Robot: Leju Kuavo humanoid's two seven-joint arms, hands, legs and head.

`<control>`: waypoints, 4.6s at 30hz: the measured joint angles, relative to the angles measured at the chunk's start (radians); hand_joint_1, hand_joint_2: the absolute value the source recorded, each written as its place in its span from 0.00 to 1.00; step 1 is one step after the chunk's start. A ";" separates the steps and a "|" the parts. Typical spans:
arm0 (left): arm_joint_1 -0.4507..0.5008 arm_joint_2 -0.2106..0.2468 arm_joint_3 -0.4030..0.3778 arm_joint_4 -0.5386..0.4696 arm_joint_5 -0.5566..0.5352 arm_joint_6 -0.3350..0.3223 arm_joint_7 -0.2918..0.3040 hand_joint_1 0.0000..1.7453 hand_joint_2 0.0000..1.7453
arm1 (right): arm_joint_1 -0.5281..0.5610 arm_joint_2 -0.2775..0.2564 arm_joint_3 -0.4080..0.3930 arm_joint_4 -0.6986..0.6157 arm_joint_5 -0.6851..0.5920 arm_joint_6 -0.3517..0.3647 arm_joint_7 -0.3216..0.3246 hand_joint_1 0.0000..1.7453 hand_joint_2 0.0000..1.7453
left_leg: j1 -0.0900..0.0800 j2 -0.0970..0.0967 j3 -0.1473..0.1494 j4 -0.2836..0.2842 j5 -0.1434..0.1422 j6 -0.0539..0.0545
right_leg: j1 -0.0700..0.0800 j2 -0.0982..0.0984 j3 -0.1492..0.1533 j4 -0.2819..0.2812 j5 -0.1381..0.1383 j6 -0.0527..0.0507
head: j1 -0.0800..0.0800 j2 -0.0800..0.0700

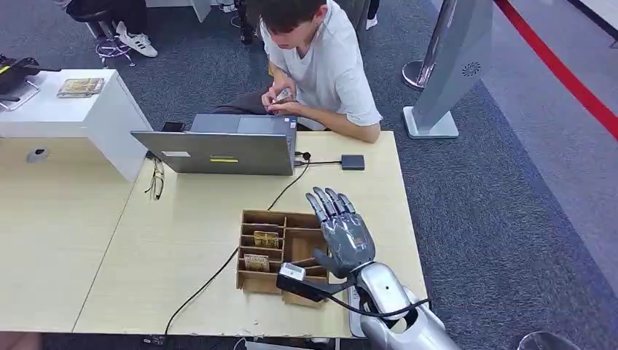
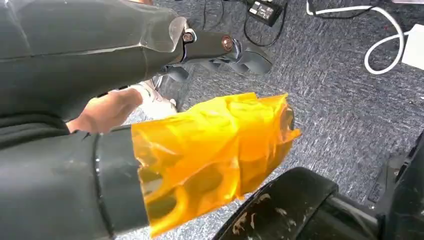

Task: Pass the card to the sensor for recognition and then transmit it.

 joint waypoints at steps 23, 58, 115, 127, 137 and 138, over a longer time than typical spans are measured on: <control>0.000 0.002 -0.005 -0.003 -0.001 -0.002 0.002 0.00 0.00 | -0.005 0.011 -0.005 0.039 -0.031 0.024 0.001 0.08 1.00 | 0.000 0.000 0.000 0.000 0.000 0.000 | 0.000 0.000 0.000 0.000 0.000 0.000 | 0.000 0.000; 0.000 0.002 -0.013 -0.003 0.000 -0.002 0.002 0.00 0.00 | -0.011 0.018 -0.008 0.047 -0.049 0.026 -0.010 0.79 1.00 | 0.000 0.000 0.000 0.000 0.000 0.000 | 0.000 0.000 0.000 0.000 0.000 0.000 | 0.000 0.000; 0.027 0.005 -0.013 -0.003 0.048 0.043 -0.024 0.00 0.00 | 0.129 0.010 -0.018 -0.396 -0.307 -0.244 -0.300 1.00 1.00 | 0.000 0.000 0.000 0.000 0.001 -0.001 | 0.000 0.000 0.000 0.000 0.000 0.000 | 0.000 0.000; 0.033 0.006 -0.012 -0.003 0.069 0.062 -0.042 0.00 0.00 | 0.202 -0.020 -0.034 -0.495 -0.502 -0.255 -0.435 1.00 1.00 | 0.000 0.000 0.000 0.000 0.001 -0.001 | 0.000 0.000 0.000 0.000 0.000 0.000 | 0.000 0.000; 0.037 0.006 -0.012 -0.003 0.076 0.066 -0.049 0.00 0.00 | 0.250 -0.026 -0.054 -0.538 -0.558 -0.258 -0.494 1.00 1.00 | 0.000 0.000 0.000 0.000 0.001 -0.001 | 0.000 0.000 0.000 0.000 0.000 0.000 | 0.000 0.000; 0.037 0.006 -0.011 -0.003 0.077 0.068 -0.050 0.00 0.00 | 0.255 -0.026 -0.055 -0.543 -0.559 -0.260 -0.502 1.00 1.00 | 0.000 0.000 0.000 0.000 0.001 -0.001 | 0.000 0.000 0.000 0.000 0.000 0.000 | 0.000 0.000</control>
